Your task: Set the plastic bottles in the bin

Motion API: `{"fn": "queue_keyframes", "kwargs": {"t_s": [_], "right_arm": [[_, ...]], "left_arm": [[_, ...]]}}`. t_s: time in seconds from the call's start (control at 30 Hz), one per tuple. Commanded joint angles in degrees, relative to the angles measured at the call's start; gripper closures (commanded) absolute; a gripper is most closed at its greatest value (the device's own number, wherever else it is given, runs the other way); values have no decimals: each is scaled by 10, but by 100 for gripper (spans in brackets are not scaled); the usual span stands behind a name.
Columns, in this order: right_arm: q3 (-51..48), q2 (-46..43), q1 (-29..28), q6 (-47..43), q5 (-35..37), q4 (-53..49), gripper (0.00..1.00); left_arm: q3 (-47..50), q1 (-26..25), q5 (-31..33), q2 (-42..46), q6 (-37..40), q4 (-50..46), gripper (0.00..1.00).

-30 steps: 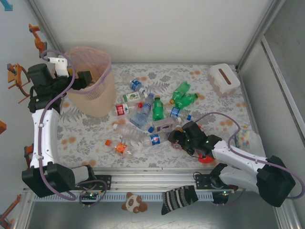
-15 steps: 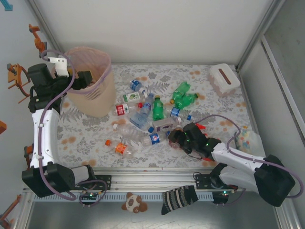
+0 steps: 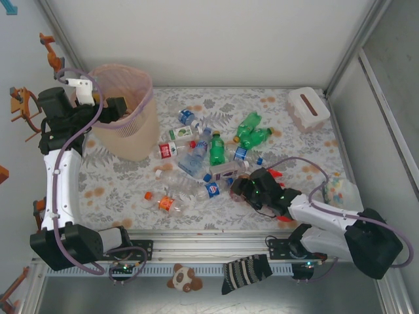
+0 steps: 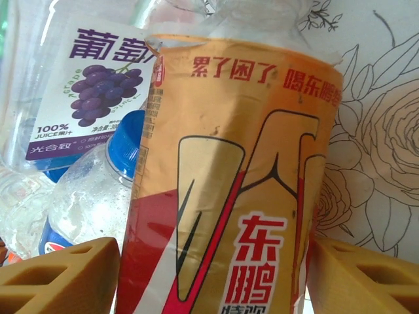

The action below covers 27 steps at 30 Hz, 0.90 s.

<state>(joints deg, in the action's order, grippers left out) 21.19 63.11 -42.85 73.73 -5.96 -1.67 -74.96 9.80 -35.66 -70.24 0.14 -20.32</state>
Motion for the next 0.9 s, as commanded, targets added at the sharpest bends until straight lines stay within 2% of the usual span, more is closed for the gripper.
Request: {"fn": "queue_keyframes", "kwargs": {"t_s": [0.0,0.53,0.7,0.87], "right_arm": [[-7,7,-2,9,19,15,27],[-4,-6,-3,10,32,-7,37],[4,-42,-3,9,45,-58,39],[25,-108,-2,2,72,-165,40]], "left_arm": [[5,3,-14,11,-8,11,15],[5,3,-14,10,-8,10,15],[4,3,-14,9,-8,10,15],[3,3,-14,8,-7,8,15]]}}
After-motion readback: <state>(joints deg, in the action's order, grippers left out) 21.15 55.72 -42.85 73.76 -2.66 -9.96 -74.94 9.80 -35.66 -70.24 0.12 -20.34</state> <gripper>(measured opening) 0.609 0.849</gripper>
